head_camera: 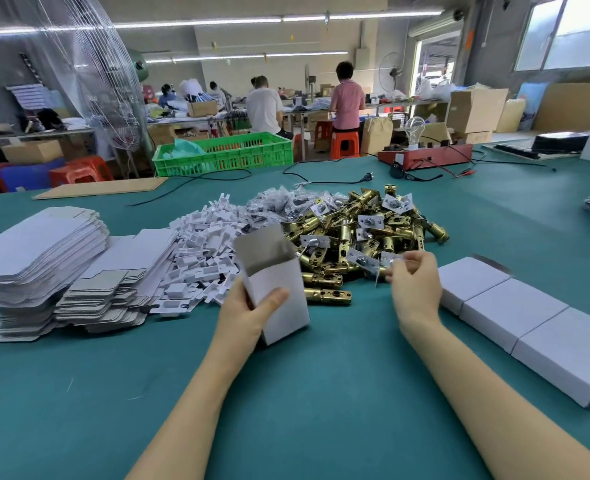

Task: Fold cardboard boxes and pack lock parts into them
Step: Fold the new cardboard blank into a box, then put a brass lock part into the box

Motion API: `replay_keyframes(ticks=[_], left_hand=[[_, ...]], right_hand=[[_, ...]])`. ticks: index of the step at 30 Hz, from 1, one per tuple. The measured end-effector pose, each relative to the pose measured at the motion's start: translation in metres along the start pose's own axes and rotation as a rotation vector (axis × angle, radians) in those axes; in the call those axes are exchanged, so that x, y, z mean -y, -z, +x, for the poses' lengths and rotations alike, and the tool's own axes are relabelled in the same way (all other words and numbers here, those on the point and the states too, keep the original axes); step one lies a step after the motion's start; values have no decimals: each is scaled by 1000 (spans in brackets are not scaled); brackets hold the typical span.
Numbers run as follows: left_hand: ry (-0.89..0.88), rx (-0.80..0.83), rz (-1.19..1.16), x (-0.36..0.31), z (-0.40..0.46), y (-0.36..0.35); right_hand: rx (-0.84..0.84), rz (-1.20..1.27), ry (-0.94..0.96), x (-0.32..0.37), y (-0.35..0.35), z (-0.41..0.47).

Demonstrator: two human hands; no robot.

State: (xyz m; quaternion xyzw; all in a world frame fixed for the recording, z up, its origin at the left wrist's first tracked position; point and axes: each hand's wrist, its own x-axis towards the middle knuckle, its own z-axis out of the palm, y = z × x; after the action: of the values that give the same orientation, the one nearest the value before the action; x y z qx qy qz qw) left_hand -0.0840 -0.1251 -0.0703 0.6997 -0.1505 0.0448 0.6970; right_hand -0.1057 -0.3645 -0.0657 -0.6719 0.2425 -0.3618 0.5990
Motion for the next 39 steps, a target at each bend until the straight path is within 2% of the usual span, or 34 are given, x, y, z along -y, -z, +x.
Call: replay_keyframes(ticks=[4,7,13,17,19,28,33,39], left_hand=[[-1,77,15,-2,-1,-8],[-8,103,11,-1,0,-8],[-15,124,-11,5,2,-8],[-27,133,-1,6,2,-6],[-23,134,-1,6,3,-7],[1,149,3,11,7,-6],[13,156,-11,10,6,-6],[11,159,3,8,5,-6]], right_hand=[[-92,54,-63,7,17,18],[-61,-32,6,19,17,27],[54,-536,226,38,-14,62],[242,-894,134,42,-29,73],[265,-958,62,42,-36,72],[153,-976,-35,26,-51,69],[123,-791,-45,33,-52,62],[108,-545,164,44,-40,29]])
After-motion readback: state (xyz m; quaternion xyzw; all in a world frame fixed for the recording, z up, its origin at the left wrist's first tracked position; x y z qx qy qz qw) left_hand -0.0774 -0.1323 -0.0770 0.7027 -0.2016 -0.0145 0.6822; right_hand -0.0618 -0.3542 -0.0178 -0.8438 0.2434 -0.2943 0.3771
